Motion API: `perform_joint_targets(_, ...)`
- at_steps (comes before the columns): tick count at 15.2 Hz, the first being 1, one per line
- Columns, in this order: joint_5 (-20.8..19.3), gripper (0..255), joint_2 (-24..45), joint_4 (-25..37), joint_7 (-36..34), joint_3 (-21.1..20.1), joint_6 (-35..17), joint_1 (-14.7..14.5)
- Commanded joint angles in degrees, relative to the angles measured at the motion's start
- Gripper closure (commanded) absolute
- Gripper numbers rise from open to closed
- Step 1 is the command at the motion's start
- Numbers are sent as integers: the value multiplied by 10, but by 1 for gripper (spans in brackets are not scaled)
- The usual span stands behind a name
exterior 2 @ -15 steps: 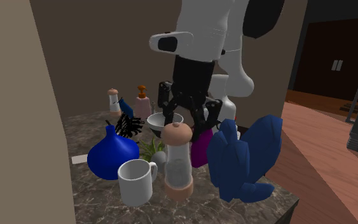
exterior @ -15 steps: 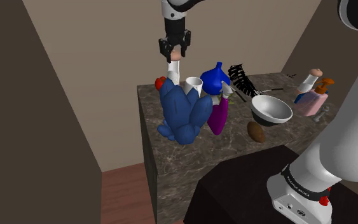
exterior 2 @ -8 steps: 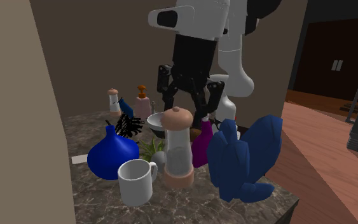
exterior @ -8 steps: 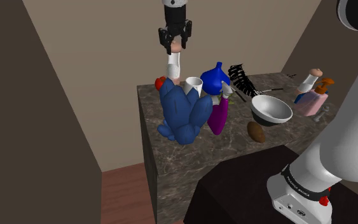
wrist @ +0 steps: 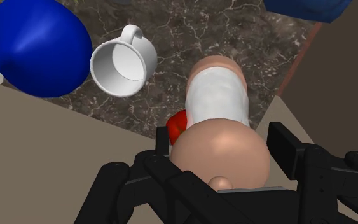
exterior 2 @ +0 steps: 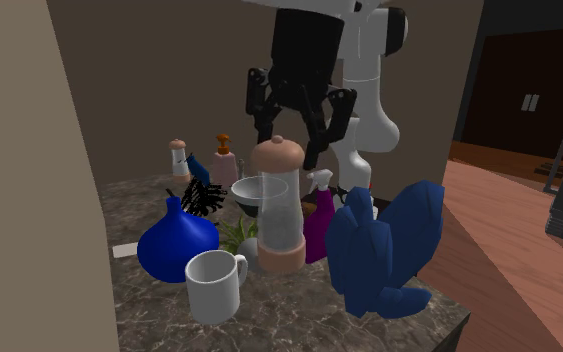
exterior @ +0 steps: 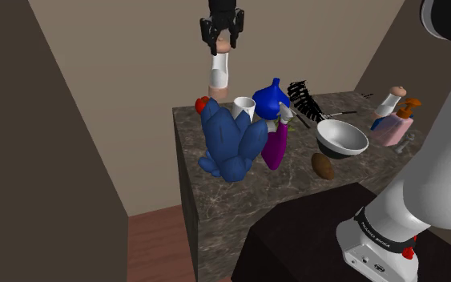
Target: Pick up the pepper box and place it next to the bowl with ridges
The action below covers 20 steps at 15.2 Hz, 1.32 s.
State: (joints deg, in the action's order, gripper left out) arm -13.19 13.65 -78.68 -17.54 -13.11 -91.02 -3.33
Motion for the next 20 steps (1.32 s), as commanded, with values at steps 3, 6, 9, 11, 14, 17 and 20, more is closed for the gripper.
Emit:
perform_joint_targets(3, -2, 255, 9, 43, 5, 0, 34, -3)
perform_joint_targets(6, -5, 255, 19, 81, 8, -1, 62, -7)
perform_joint_targets(9, -8, 255, 32, 123, 12, -1, 92, -11)
perform_joint_targets(11, -12, 255, 42, 155, 15, -1, 113, -15)
perform_joint_targets(14, -8, 255, 27, 145, 26, 2, 116, -5)
perform_joint_targets(17, 9, 255, -38, 55, 57, 12, 83, 28)
perform_joint_targets(20, 22, 255, -91, -16, 92, 28, 58, 54)
